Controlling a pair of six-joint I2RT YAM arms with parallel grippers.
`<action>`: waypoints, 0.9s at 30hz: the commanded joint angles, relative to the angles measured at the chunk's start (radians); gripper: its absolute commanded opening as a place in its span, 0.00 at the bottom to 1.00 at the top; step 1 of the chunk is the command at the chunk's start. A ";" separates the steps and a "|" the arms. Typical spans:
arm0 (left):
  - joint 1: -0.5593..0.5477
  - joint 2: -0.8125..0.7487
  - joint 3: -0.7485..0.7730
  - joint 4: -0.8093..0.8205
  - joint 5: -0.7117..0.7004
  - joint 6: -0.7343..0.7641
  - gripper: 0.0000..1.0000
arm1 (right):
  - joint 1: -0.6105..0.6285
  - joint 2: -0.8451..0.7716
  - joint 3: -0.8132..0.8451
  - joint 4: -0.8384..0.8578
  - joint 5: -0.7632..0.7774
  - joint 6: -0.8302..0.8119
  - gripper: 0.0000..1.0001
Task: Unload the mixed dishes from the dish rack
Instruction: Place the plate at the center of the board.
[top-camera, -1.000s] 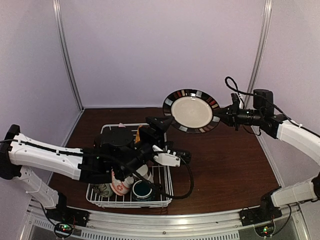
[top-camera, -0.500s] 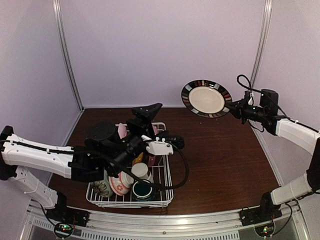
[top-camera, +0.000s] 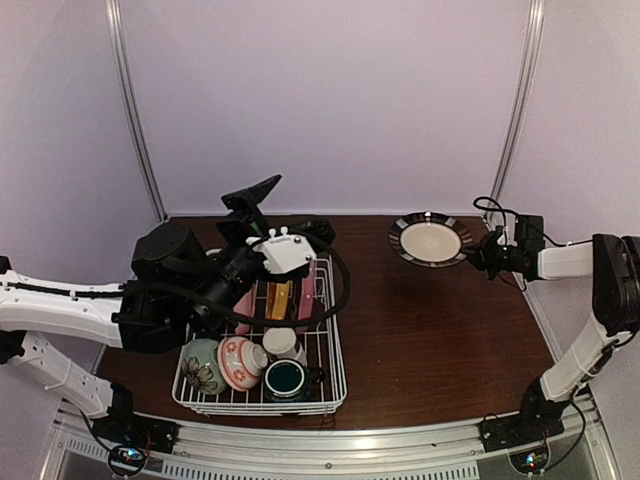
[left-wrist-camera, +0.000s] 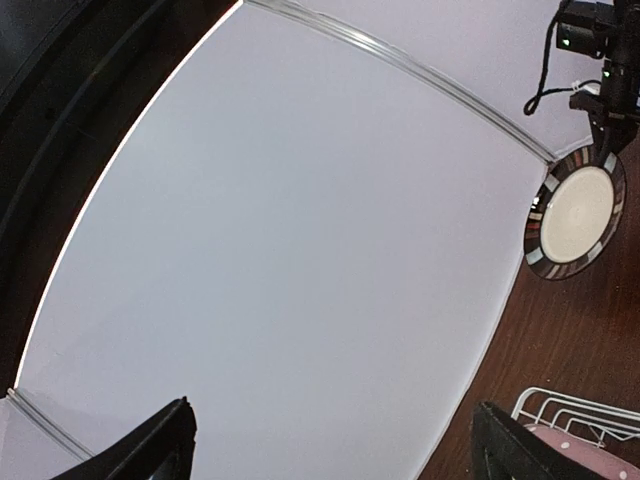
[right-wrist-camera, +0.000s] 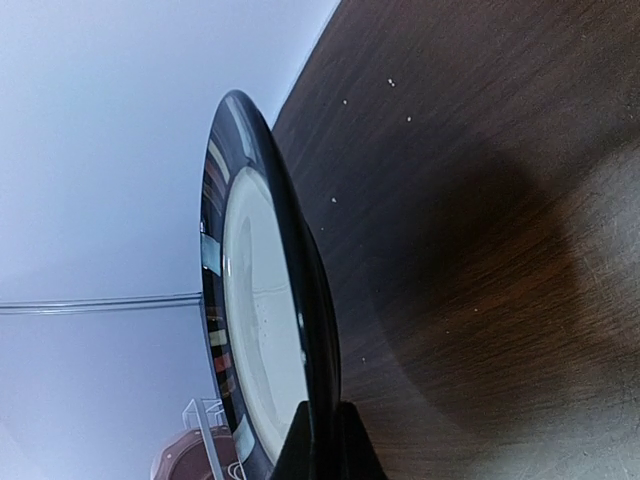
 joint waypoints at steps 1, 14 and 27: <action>0.011 -0.048 0.000 0.027 -0.020 -0.092 0.97 | 0.000 0.045 0.012 0.216 -0.056 -0.025 0.00; 0.045 -0.039 0.038 -0.050 -0.068 -0.211 0.97 | 0.000 0.230 0.012 0.341 -0.051 -0.025 0.00; 0.070 -0.036 0.045 -0.104 -0.065 -0.289 0.97 | 0.005 0.383 0.092 0.396 -0.013 0.006 0.04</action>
